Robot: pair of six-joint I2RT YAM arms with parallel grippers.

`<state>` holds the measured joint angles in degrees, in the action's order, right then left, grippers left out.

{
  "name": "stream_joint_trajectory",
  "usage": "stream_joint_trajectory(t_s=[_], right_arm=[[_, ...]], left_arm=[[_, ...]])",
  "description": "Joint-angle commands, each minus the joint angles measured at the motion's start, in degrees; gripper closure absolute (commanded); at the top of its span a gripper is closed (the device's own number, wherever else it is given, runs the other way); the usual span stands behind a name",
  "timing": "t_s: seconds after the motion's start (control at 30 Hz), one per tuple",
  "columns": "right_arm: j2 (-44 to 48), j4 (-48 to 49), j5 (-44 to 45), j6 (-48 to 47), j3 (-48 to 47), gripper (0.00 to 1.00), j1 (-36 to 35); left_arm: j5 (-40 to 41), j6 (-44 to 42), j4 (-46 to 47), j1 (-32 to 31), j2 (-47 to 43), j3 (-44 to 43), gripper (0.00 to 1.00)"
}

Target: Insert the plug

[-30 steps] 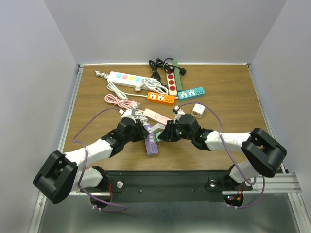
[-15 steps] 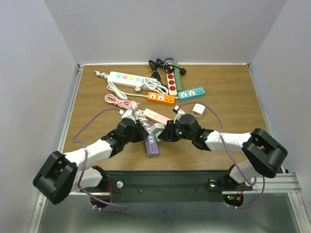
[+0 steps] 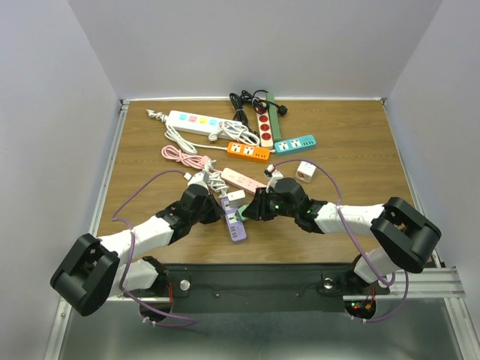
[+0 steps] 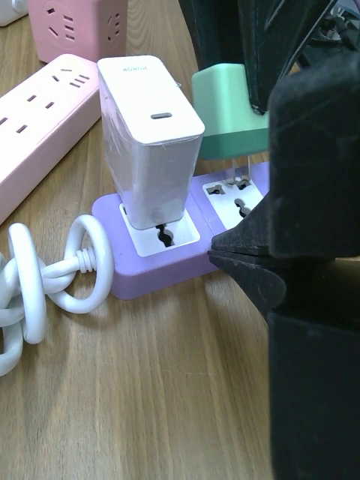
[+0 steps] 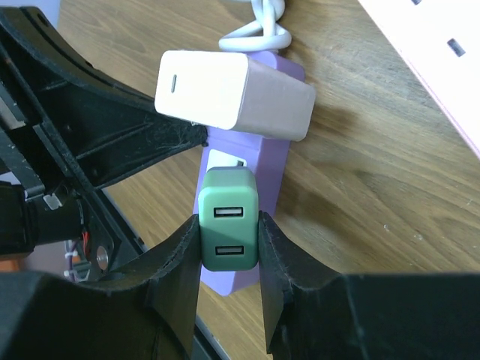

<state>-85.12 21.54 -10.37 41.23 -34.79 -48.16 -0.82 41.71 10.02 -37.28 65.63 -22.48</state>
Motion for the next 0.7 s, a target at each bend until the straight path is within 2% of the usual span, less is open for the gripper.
stream_joint_trajectory(t_s=[0.0, 0.67], right_arm=[[-0.4, 1.84, 2.1, -1.5, -1.69, 0.99, -1.23], [-1.19, -11.08, 14.94, -7.57, -8.89, 1.0, -6.51]], left_arm=[[-1.03, -0.76, -4.4, -0.6, -0.23, 1.83, 0.96], [-1.11, -1.28, -3.61, -0.6, 0.2, 2.0, 0.99]])
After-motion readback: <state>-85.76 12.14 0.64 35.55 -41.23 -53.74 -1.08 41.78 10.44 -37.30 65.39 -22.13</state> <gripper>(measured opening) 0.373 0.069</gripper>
